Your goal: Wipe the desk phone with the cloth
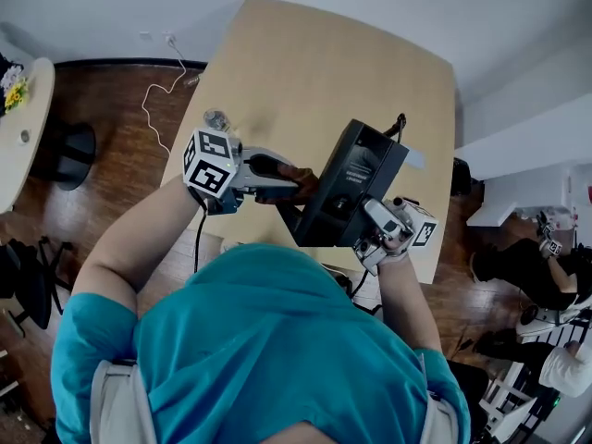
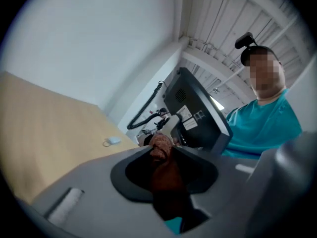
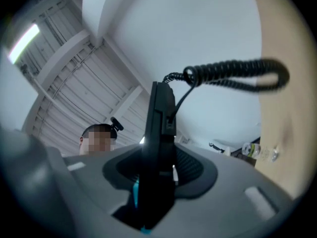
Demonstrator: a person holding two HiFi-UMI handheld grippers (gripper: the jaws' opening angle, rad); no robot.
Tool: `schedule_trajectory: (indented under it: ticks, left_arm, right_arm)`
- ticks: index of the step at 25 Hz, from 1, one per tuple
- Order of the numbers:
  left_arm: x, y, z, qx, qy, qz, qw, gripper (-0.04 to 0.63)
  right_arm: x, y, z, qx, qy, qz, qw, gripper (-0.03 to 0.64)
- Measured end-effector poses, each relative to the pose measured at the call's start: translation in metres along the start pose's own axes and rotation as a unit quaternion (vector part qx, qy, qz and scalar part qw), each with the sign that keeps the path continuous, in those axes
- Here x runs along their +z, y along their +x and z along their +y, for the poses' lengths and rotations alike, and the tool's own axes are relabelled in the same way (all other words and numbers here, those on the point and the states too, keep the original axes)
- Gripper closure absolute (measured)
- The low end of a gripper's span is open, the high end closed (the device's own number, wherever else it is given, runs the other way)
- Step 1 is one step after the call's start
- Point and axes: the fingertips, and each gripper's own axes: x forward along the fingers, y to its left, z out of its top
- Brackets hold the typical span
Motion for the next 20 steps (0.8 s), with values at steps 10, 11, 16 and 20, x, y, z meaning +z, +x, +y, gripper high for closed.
schedule_trajectory:
  ticks: [10,11,16,20]
  left_arm:
    - [0.015,0.043,-0.046,-0.128,0.008,0.018,0.9916,0.468]
    - [0.012,0.044,-0.045,-0.13,0.003,0.024,0.9912,0.468]
    - [0.004,0.04,-0.035,-0.12,-0.015,0.027,0.9923,0.468]
    - [-0.006,0.035,-0.014,-0.075,-0.01,0.043,0.9962,0.468]
  right_arm:
    - [-0.01,0.012,-0.001,0.007,0.013,0.035,0.999,0.448]
    - [-0.011,0.013,0.001,0.01,0.012,0.036,0.999,0.448]
    - [-0.01,0.017,0.01,0.026,0.012,0.037,0.999,0.448]
    - [-0.005,0.016,0.017,0.04,0.009,0.014,0.999,0.448]
